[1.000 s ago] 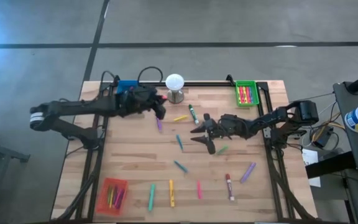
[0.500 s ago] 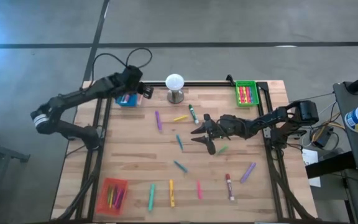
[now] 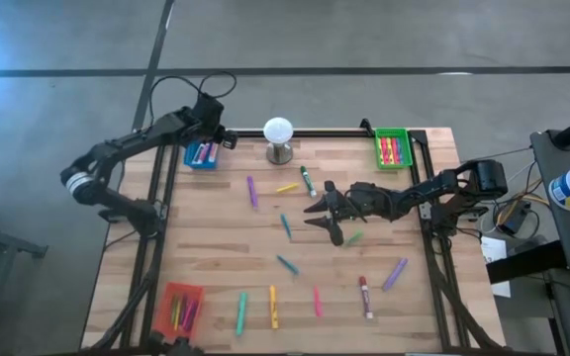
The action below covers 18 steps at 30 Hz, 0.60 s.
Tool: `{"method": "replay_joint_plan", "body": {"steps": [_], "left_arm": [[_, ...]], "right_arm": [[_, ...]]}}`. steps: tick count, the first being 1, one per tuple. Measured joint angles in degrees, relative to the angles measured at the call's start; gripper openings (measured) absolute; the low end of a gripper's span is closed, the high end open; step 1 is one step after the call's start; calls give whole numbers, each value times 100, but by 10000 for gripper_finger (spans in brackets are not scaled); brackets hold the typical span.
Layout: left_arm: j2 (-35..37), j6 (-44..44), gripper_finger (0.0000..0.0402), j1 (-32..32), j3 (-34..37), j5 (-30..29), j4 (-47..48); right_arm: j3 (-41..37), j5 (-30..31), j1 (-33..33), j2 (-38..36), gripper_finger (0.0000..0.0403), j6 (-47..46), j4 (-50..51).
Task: Pick & Place Markers
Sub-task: Put the orange marker pen into the blue bin
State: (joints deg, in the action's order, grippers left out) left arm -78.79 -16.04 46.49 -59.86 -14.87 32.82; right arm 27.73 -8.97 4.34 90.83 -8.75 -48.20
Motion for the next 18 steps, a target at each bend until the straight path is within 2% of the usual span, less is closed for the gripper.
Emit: {"method": "replay_joint_plan", "body": {"steps": [9, 18], "left_arm": [[-591, 367, 56, 131, -22, 37, 24], [-687, 604, 56, 291, -438, 50, 443]], "right_arm": [[0, 0, 0, 0, 150, 0, -1], [0, 2, 0, 0, 144, 38, -1]]}}
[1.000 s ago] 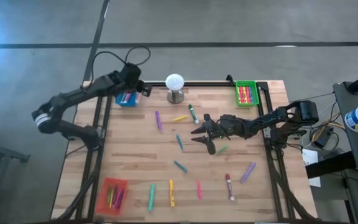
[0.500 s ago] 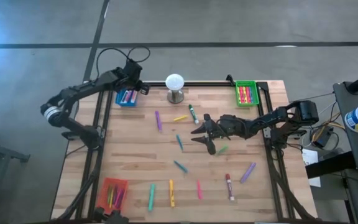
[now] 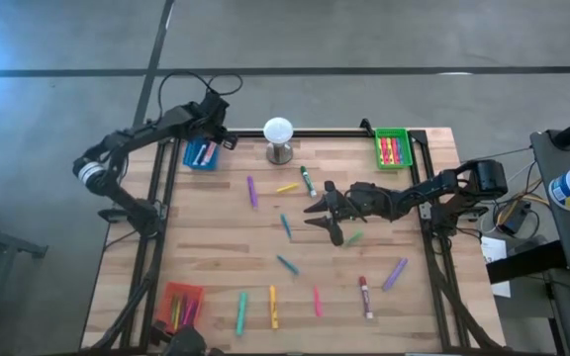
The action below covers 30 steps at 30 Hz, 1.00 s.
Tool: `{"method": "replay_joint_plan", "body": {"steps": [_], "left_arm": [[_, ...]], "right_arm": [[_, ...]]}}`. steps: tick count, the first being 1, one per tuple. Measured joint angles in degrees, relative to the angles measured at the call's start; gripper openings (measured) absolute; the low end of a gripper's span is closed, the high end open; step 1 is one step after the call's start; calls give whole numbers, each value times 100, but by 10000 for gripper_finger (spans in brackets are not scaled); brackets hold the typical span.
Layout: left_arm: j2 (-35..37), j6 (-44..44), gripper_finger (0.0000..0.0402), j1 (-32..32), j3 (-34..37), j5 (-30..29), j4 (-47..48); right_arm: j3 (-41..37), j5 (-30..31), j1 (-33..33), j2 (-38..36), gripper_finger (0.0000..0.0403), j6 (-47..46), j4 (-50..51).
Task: Pick & Place Markers
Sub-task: Put the orange marker pen into the blue bin, then put the green pen into the orange bin
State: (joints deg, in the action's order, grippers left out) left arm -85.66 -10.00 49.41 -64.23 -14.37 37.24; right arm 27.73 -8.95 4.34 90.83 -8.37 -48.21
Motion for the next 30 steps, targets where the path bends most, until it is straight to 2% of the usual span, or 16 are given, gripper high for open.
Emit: {"method": "replay_joint_plan", "body": {"steps": [8, 17, 24, 30], "left_arm": [[-7, 20, 57, 472, 288, 110, 3], [-7, 83, 63, 810, 792, 306, -457], [-7, -12, 94, 892, 762, 291, -462], [-7, -21, 100, 894, 526, 280, -378]], "right_arm": [[0, 0, 0, 0, 135, 5, 0], [0, 0, 0, 0, 136, 5, 0], [0, 0, 0, 0, 133, 5, 0], [0, 0, -1, 0, 132, 4, 0]]}}
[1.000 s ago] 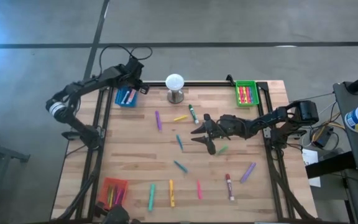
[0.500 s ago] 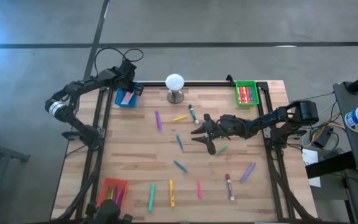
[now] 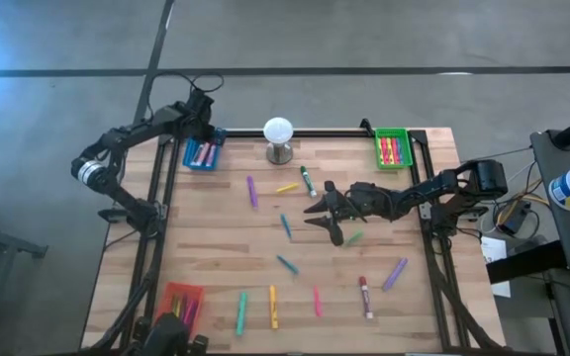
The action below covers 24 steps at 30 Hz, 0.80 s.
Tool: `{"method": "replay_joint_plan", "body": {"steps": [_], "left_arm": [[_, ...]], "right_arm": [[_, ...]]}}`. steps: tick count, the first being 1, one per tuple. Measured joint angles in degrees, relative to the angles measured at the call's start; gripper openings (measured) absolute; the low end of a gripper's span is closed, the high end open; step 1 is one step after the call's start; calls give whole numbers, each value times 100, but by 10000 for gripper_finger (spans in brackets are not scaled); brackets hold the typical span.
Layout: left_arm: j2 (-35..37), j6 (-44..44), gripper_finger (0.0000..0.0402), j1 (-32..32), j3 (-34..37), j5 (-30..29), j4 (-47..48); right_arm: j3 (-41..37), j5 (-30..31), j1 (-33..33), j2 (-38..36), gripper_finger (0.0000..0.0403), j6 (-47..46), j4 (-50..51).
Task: Pick & Place Markers
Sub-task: Put the green pen into the orange bin
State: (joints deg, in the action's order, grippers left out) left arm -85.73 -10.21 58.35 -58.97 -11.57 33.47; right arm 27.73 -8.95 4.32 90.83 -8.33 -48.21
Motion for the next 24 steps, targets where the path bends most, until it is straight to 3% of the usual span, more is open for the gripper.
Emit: {"method": "replay_joint_plan", "body": {"steps": [5, 9, 13, 18, 24], "left_arm": [[9, 55, 100, 0, -196, 37, 420], [178, 239, 97, -93, -298, 460, 650], [612, 73, 65, -567, -84, 507, 266], [1236, -158, 7, -1521, 878, 802, -1559], [1576, -583, 2, -2700, 2572, 1211, -4949]], "right_arm": [[0, 0, 1, 0, 127, 0, 0], [0, 0, 0, 0, 129, 0, 41], [0, 16, 27, 2, 125, -1, 192], [0, 366, 34, 2, 110, -28, 291], [0, 1105, 34, -1, 99, -492, 350]]}}
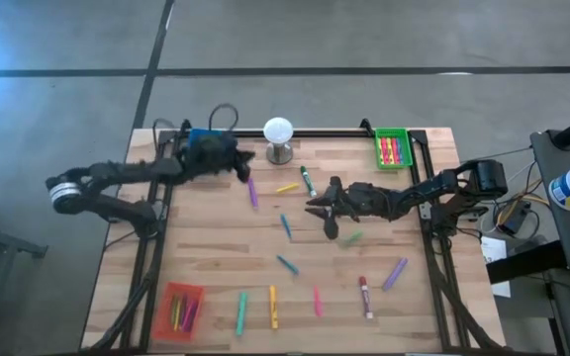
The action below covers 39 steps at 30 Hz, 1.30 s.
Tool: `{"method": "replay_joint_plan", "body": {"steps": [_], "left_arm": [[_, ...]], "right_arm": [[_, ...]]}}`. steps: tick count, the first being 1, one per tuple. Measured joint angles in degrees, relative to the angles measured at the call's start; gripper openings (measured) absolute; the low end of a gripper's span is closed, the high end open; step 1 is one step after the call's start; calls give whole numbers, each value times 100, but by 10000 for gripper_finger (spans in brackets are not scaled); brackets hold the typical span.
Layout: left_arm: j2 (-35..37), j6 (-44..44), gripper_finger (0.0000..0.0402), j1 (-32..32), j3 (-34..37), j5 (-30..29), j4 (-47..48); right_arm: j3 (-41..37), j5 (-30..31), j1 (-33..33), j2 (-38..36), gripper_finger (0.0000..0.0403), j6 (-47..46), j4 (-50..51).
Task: Pick & Place Markers
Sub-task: Put the green pen into the orange bin
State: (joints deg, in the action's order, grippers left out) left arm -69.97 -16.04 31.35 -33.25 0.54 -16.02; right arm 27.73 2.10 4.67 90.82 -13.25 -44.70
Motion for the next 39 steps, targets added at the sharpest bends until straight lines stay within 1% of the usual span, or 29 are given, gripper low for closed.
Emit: {"method": "replay_joint_plan", "body": {"steps": [3, 6, 9, 11, 13, 18, 20, 22, 24, 27, 29, 33, 36, 39], "left_arm": [[-78, -245, 1, -511, 858, -2, -1814], [-251, -360, 0, -933, 1560, 2, -3412], [-360, -299, 0, -1183, 2011, -4, -4455], [-382, -196, 0, -1256, 2169, -7, -4845], [-382, -180, 0, -1259, 2259, -9, -4968], [-382, -164, 0, -1261, 2301, -7, -4935], [-382, -165, 0, -1261, 2314, 0, -4935], [-382, -167, 0, -1261, 2308, 2, -4934], [-385, -159, 0, -1261, 2306, 2, -4934], [-395, -80, 0, -1261, 2310, 4, -4896], [-406, -37, 0, -1261, 2312, 6, -4840], [-409, -25, 0, -1261, 2312, 7, -4822], [-409, -3, 0, -1261, 2312, 9, -4816], [-409, 37, 0, -1261, 2310, 12, -4816]], "right_arm": [[2, 333, 0, -37, 106, -203, 183], [86, 844, 0, -93, 124, -469, 638], [291, 1398, 2, -120, 148, -858, 1390], [473, 1530, 2, -122, 166, -1112, 2054], [716, 1584, 0, -122, 184, -1400, 2950], [1528, 1590, -12, -133, 226, -1896, 5813], [1813, 1556, -72, -139, 238, -2000, 6737], [2031, 1325, -200, -139, 248, -1965, 7501], [2178, 857, -385, -139, 253, -1649, 8070], [2240, 2, -730, -139, 255, -912, 8510], [2214, -330, -973, -139, 251, -515, 8501], [2131, -396, -1287, -92, 238, -4, 8476], [2153, -404, -1296, 4, 225, 120, 8449], [2166, -392, -1292, 113, 209, 283, 8186]]}}
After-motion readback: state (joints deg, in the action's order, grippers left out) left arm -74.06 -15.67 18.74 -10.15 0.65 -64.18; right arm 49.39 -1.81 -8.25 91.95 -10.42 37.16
